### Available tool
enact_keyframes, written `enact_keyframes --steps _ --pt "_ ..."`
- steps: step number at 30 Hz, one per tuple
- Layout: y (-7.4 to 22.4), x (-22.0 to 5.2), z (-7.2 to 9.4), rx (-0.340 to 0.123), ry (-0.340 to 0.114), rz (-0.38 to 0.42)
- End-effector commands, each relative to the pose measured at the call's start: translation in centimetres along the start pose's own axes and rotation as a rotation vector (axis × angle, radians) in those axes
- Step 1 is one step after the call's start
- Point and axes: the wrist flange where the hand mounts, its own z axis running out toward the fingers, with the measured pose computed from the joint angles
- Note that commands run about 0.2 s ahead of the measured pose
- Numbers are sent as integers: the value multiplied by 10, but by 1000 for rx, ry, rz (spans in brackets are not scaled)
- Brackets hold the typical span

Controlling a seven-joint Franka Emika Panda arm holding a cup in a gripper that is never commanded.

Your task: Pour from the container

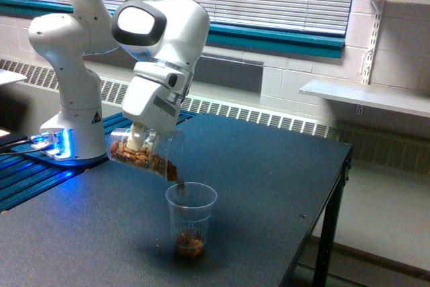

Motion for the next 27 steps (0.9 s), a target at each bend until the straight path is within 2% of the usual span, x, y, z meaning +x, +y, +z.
enact_keyframes --steps 1,27 --pt "-3 7 -9 -13 23 -37" --pt "1 21 -21 -81 24 -108"
